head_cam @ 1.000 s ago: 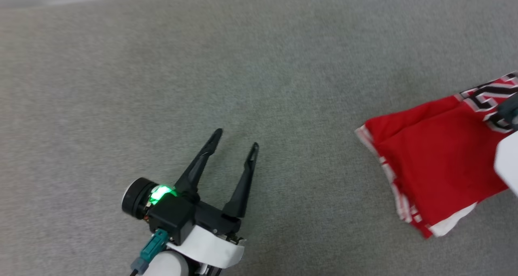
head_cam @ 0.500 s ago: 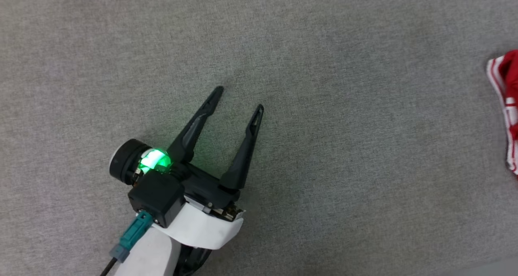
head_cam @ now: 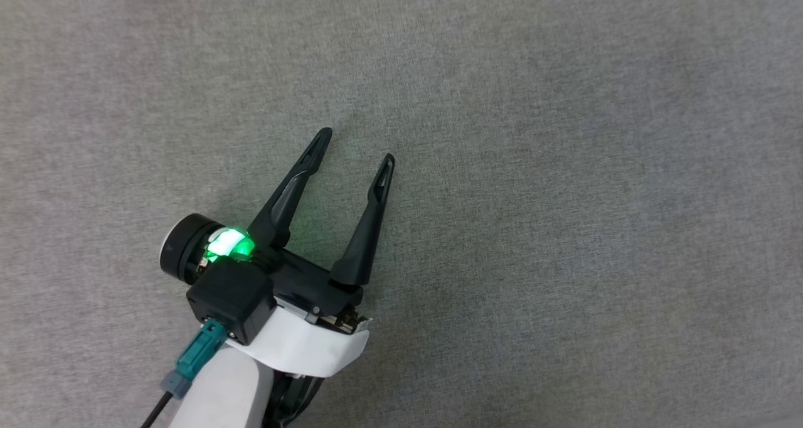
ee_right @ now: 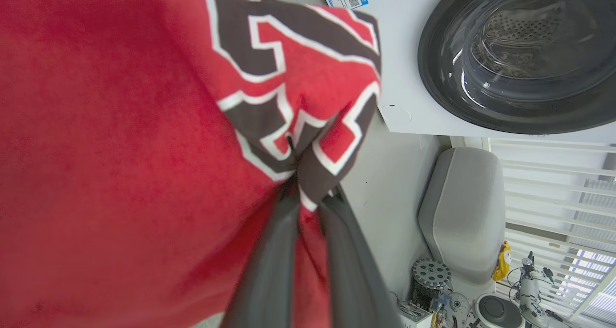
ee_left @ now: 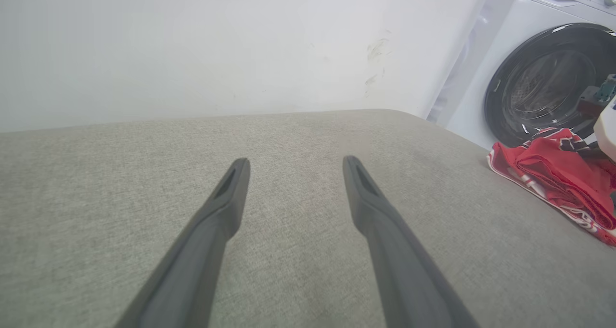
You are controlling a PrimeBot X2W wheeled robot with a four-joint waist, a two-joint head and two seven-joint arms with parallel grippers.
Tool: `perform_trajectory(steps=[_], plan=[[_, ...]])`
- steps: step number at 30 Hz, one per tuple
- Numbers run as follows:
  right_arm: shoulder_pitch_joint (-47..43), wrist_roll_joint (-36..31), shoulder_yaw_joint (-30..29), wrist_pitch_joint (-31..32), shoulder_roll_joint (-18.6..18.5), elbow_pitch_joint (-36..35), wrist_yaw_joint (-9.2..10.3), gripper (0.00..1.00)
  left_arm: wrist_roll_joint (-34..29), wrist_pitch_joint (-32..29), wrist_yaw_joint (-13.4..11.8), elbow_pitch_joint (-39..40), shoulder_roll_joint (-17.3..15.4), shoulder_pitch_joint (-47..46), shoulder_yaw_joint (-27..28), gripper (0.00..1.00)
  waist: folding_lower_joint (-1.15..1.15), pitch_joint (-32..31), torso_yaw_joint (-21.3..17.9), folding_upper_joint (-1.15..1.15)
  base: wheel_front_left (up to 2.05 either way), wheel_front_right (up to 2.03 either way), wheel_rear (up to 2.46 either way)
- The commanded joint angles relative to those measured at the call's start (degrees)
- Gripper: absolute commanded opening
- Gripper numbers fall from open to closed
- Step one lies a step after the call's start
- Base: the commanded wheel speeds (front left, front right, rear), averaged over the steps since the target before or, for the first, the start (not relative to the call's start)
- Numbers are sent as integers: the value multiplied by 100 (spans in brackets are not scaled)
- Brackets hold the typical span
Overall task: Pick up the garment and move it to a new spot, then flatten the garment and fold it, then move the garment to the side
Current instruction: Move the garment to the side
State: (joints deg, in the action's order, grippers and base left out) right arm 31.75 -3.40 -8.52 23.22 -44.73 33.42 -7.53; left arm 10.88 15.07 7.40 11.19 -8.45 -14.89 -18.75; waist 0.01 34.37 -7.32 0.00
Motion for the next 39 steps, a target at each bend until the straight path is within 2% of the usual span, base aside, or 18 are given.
perform_trajectory(steps=[1,2,8,16,24,29,32,35,39], plan=[[119,-67,-31,-49,41,-14,9,65,26,12,10,-7,29,23,34,100,-1,-123,29,0,0,0,0],[147,-86,-92,-9,71,13,9,100,40,12,10,-23,54,55,69,100,-1,-195,35,0,0,0,0],[239,-168,-18,9,205,-291,8,100,99,12,10,-123,153,277,494,100,-1,-831,77,0,0,0,0],[305,133,275,-392,738,-1221,8,100,64,11,6,-205,342,854,1463,100,-1,-1861,186,0,0,0,0],[-330,602,306,-1082,1819,-2423,7,100,-48,11,-31,-314,483,1416,2199,100,-1,-2547,381,0,0,0,0],[-1025,899,204,-1796,2515,-2909,7,100,-204,11,-34,-483,515,1601,2315,100,-1,-2726,529,0,0,0,0],[-1485,1022,420,-2184,2818,-3116,8,100,-214,11,-67,-660,530,1714,2365,100,-1,-2810,589,0,0,0,0],[-1865,1203,343,-2564,3283,-3264,7,100,-136,11,-74,-801,542,1758,2395,100,-1,-2904,624,0,0,0,0],[-2315,1309,457,-3012,3700,-3401,7,100,-163,11,-94,-908,550,1822,2406,100,-1,-2972,645,0,0,0,0]])
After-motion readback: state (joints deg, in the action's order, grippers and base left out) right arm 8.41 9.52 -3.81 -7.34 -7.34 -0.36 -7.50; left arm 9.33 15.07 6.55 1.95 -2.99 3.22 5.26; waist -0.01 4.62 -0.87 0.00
